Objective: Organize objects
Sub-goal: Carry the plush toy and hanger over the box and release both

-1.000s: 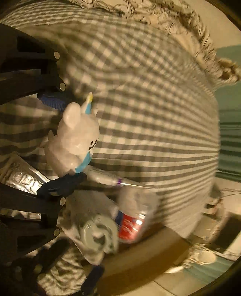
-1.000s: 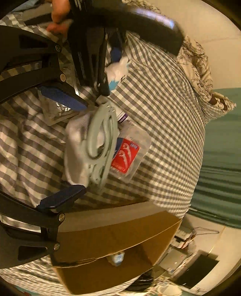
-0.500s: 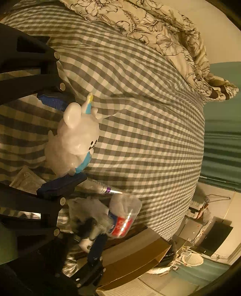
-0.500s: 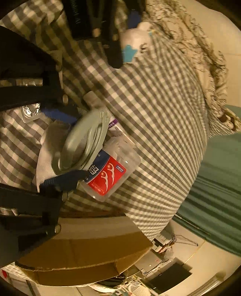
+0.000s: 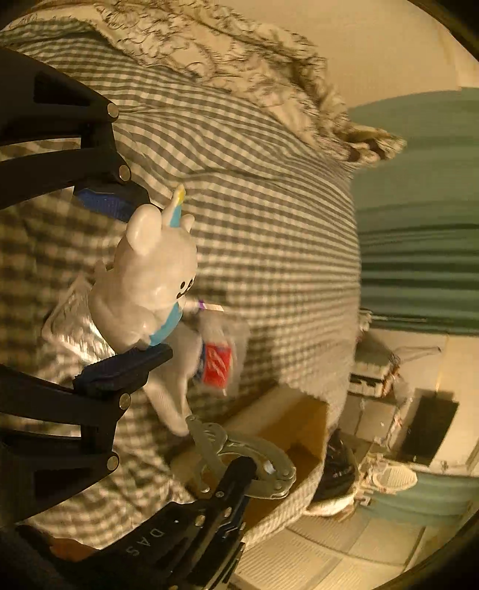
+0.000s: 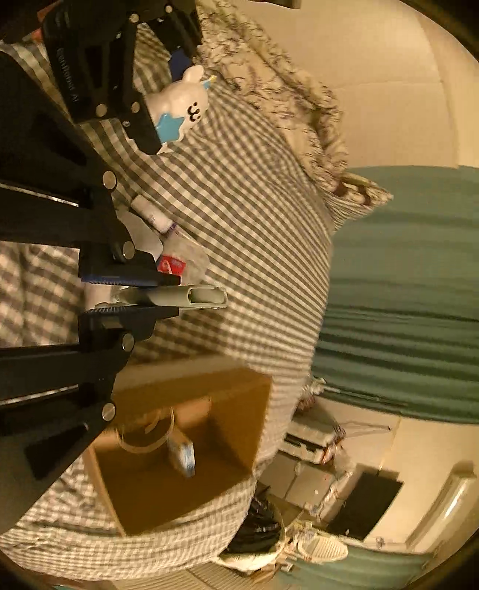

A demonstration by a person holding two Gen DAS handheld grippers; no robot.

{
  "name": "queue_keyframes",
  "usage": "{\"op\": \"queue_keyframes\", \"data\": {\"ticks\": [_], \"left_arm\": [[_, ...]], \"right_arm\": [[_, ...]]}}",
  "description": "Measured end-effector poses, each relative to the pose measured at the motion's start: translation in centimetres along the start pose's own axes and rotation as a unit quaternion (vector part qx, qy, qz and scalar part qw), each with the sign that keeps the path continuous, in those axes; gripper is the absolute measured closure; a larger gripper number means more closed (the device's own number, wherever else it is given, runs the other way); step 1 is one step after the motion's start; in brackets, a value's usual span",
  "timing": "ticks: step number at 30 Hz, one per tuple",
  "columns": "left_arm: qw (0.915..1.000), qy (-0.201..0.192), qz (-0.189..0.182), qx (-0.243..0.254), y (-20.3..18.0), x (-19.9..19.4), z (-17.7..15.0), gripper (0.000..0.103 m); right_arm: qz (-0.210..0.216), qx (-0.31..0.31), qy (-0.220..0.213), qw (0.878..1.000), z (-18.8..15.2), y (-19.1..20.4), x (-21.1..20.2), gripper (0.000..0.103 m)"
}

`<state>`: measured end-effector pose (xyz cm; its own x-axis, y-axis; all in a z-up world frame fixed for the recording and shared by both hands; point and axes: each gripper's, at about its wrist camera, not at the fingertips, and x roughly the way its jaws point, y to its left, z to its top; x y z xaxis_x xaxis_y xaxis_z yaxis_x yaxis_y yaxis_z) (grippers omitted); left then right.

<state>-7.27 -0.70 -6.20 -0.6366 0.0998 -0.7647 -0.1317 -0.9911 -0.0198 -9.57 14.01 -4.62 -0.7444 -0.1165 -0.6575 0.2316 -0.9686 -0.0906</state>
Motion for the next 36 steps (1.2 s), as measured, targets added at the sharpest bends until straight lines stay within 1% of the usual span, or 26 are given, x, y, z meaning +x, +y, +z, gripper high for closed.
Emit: {"op": "queue_keyframes", "data": {"ticks": [4, 6, 9, 11, 13, 16, 20, 22, 25, 29, 34, 36], "left_arm": [[0.9995, -0.024, -0.010, 0.020, -2.4, -2.1, 1.7, 0.038], [0.9987, -0.040, -0.014, 0.030, -3.8, -3.1, 2.9, 0.038], [0.9967, -0.059, -0.037, 0.040, -5.9, -4.3, 5.2, 0.038], [0.9952, -0.073, -0.048, 0.045, -7.5, -4.9, 7.0, 0.038], [0.9928, -0.088, -0.054, 0.061, -9.6, -5.2, 8.8, 0.038], [0.9890, -0.098, -0.074, 0.083, -12.9, -4.5, 11.0, 0.038], [0.9855, -0.083, -0.089, 0.118, -17.7, -1.4, 12.4, 0.038], [0.9853, -0.070, -0.095, 0.124, -19.1, 0.5, 12.9, 0.038], [0.9855, -0.050, -0.092, 0.133, -20.8, 3.5, 13.5, 0.038], [0.9850, -0.027, -0.087, 0.147, -21.5, 7.2, 13.5, 0.038], [0.9841, 0.003, -0.095, 0.150, -21.7, 10.9, 13.0, 0.038], [0.9838, 0.011, -0.101, 0.147, -21.6, 11.6, 12.8, 0.034]], "right_arm": [[0.013, 0.032, -0.027, 0.999, 0.7, -2.5, -3.6, 0.095], [0.012, 0.041, -0.043, 0.998, 1.3, -3.9, -5.5, 0.095], [0.011, 0.049, -0.064, 0.997, 2.6, -6.4, -8.0, 0.095], [-0.001, 0.053, -0.077, 0.996, 3.6, -8.6, -9.6, 0.095], [-0.013, 0.059, -0.087, 0.994, 4.6, -10.6, -10.5, 0.095], [-0.023, 0.075, -0.095, 0.992, 5.6, -14.2, -11.2, 0.095], [-0.041, 0.086, -0.086, 0.992, 5.9, -17.9, -9.9, 0.095], [-0.040, 0.091, -0.076, 0.992, 5.5, -19.0, -8.7, 0.095], [-0.037, 0.101, -0.054, 0.993, 4.8, -20.5, -6.1, 0.095], [-0.031, 0.119, -0.026, 0.992, 3.3, -22.2, -2.9, 0.095], [-0.018, 0.143, -0.011, 0.989, 1.7, -23.0, -0.5, 0.095], [-0.020, 0.148, -0.007, 0.989, 1.5, -23.3, 0.2, 0.095]]}}
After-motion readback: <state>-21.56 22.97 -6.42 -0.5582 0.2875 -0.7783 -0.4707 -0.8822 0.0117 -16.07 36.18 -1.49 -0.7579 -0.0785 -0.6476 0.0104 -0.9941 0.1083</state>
